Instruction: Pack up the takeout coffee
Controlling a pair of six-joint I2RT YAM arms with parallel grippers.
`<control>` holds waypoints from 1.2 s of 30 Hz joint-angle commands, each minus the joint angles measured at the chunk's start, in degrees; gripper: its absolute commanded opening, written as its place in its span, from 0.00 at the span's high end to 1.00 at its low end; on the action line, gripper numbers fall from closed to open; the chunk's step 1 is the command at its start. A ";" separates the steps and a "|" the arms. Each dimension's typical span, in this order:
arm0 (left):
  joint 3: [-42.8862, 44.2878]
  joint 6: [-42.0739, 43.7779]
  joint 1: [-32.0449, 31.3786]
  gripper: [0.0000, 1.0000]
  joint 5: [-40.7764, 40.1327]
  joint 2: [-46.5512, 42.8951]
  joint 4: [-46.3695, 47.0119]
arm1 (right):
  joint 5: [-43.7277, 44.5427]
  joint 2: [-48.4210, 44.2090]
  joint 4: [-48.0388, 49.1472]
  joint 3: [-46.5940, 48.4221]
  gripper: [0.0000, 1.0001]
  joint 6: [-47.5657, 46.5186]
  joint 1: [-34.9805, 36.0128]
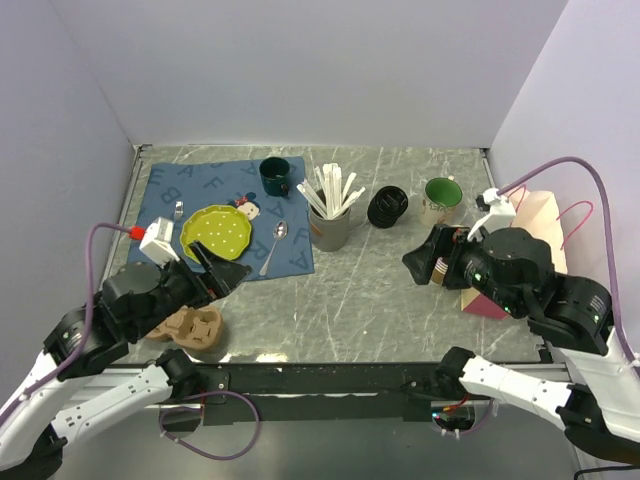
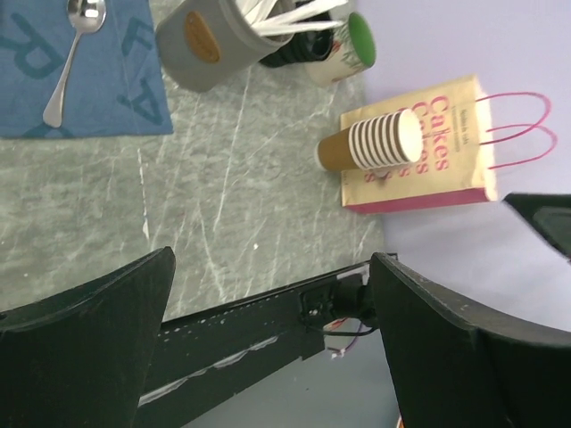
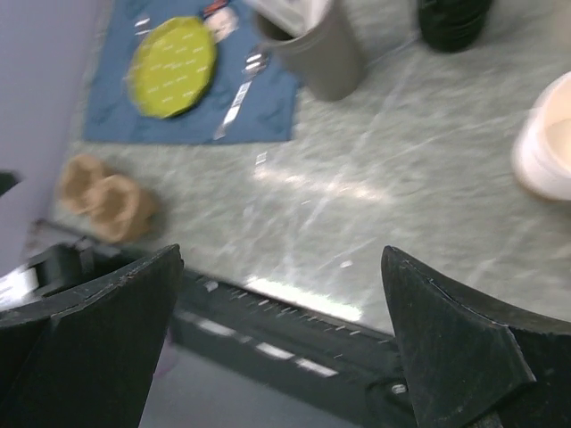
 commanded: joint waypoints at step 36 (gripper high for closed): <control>-3.82 0.18 -0.16 0.03 2.07 4.30 2.54 | -11.65 31.30 4.46 -4.68 0.65 -30.14 -40.60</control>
